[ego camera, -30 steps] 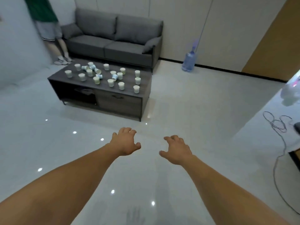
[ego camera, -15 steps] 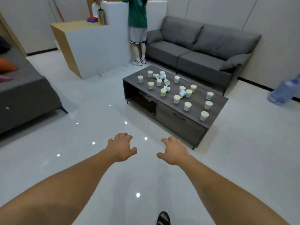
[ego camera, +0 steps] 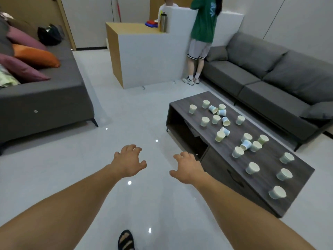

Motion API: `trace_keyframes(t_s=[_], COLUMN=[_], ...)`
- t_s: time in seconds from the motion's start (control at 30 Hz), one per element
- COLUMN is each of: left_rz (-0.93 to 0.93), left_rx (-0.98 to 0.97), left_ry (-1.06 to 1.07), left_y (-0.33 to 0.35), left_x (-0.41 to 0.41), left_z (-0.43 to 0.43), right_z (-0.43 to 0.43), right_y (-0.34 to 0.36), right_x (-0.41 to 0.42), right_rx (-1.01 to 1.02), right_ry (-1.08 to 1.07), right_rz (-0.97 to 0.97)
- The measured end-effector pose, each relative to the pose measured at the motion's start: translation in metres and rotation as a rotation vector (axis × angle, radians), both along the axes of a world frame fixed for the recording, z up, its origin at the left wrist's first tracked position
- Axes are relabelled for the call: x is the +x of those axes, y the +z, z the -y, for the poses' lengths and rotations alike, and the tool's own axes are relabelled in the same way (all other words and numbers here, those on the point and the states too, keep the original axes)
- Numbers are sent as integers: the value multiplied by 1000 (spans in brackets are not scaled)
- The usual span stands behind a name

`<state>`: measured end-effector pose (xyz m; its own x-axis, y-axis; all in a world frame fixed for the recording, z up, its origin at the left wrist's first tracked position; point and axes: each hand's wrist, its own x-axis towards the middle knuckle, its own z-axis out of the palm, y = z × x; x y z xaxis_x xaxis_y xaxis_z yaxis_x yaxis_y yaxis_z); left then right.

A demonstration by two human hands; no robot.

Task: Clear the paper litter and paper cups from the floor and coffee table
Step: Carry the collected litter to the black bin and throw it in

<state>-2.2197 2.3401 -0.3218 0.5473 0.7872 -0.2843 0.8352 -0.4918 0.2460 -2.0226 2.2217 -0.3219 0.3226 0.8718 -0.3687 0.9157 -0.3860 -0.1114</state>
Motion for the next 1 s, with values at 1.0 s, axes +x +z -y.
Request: trace_keyframes(t_s=[1.0], left_rz=[-11], left_rx=[-103], left_ry=[59], left_y=[-14], left_x=[261], left_z=[-626], right_z=[-650], right_y=[-7], right_x=[278], right_rx=[-30], right_ry=[48], right_rz=[-89])
